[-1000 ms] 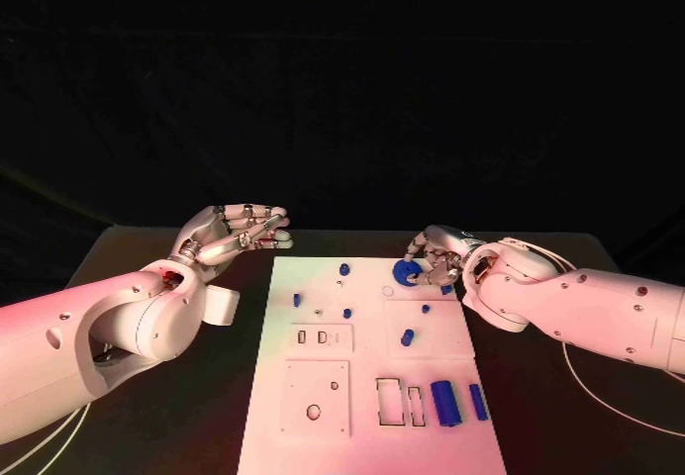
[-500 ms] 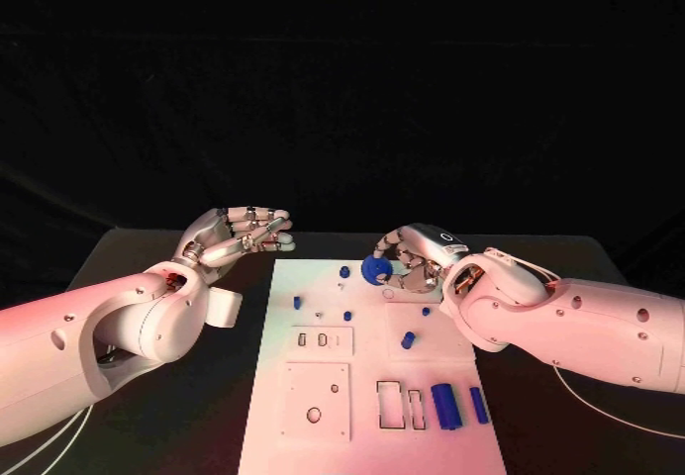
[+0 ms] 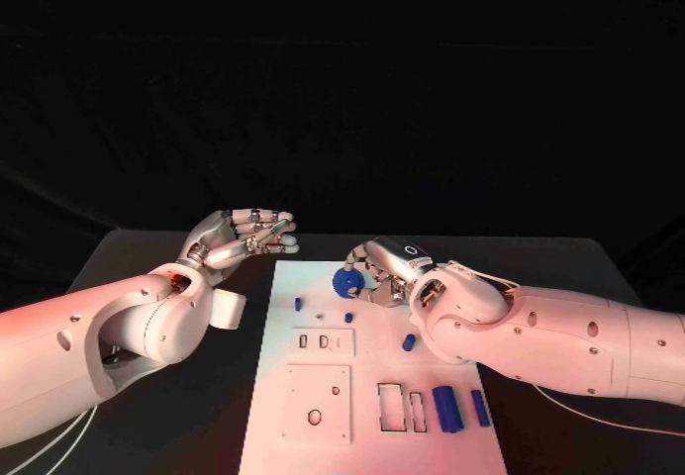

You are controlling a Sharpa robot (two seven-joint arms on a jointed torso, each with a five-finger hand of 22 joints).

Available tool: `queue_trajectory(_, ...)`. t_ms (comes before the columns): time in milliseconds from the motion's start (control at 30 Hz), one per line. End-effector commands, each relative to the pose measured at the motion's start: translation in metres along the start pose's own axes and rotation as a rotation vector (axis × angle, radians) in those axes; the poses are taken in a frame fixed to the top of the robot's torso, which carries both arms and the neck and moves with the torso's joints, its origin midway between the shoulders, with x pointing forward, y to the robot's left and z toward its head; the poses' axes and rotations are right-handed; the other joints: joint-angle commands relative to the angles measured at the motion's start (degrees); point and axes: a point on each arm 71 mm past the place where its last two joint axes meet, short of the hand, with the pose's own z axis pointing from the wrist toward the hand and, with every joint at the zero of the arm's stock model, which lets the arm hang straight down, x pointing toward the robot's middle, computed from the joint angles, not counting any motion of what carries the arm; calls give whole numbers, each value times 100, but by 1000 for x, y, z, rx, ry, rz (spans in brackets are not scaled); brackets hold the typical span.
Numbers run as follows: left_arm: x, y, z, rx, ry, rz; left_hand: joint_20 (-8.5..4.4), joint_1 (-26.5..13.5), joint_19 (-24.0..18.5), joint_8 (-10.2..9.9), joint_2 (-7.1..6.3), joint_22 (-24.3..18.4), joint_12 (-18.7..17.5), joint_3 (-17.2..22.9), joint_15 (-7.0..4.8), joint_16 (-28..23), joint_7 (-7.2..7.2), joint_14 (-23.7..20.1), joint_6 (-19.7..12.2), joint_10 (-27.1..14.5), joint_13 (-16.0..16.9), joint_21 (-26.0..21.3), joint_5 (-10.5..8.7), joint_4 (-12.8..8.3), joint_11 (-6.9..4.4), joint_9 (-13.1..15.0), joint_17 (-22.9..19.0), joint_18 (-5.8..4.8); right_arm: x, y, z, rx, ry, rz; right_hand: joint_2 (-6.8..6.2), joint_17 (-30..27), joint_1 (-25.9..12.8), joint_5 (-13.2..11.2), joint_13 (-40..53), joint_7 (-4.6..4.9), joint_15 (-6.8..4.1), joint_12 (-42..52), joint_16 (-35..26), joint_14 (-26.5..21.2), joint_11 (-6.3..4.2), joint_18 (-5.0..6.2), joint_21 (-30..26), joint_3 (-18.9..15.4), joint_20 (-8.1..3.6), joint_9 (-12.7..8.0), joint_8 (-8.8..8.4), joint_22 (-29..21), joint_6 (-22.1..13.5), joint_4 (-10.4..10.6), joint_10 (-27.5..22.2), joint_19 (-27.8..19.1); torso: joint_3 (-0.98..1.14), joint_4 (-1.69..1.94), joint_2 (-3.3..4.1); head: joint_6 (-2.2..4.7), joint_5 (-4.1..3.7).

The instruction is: Assemble the parts on the task board

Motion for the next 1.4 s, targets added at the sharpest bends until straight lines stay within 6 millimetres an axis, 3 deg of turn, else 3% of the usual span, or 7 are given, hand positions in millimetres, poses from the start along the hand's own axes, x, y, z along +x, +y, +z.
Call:
queue_trajectory(33, 1, -1, 1, 3, 13, -6, 20, -11, -9, -20, -25, -12, -40, 51, 4, -38, 39, -36, -55, 8, 2, -32, -23, 0, 40, -4, 15, 66, 5, 0, 2, 25, 19, -41, 5, 1332, -20, 11, 812, -118, -27, 13, 32, 561, -19, -42, 27, 54, -12, 2, 18, -2, 256, 5, 100, 38, 2, 1, 5, -5, 15)
queue_trajectory(567, 1, 0, 2, 2, 12, -5, 20, -9, -10, -21, -24, -14, -45, 57, 5, -42, 39, -39, -55, 10, 3, -32, -23, -6, 40, -4, 19, 66, 18, 3, 18, 36, 37, -66, -26, 1330, -60, 7, 812, -102, -18, 11, 31, 561, -6, -43, 24, 102, -8, -8, -7, 2, 228, 4, 99, 36, 2, -10, 11, -19, 27)
queue_trajectory(1100, 2, 0, 2, 3, 19, -8, 21, -4, -16, -23, -29, -17, -52, 64, 6, -50, 39, -48, -58, 10, 3, -36, -23, -18, 40, -4, 24, 66, 29, 6, 25, 47, 94, -85, -122, 1316, -191, -2, 801, -69, 7, -5, 28, 558, 24, -38, -6, 148, 10, -26, -56, -15, 172, 13, 85, 18, 10, -1, 4, -88, 31)
queue_trajectory(1233, 2, 0, 2, 3, 19, -8, 21, -4, -16, -23, -29, -17, -52, 64, 6, -50, 39, -48, -58, 10, 3, -36, -23, -18, 40, -4, 24, 66, 30, 4, 25, 53, 95, -86, -173, 1301, -246, -1, 742, -34, 28, -62, 23, 554, 51, -32, -35, 176, 27, -50, -119, -36, 84, 6, 33, 0, 6, -3, 7, -89, 32)
queue_trajectory(1400, 1, 0, 1, 3, 17, -7, 21, -4, -16, -23, -29, -17, -52, 64, 6, -50, 39, -48, -58, 10, 3, -36, -23, -18, 40, -4, 24, 66, 30, 2, 25, 54, 92, -84, -279, 1279, -342, -4, 634, 80, 113, -169, 18, 549, 152, -21, -102, 205, 95, -126, -324, -85, -203, -2, -70, -38, 5, -12, 0, -84, 45)
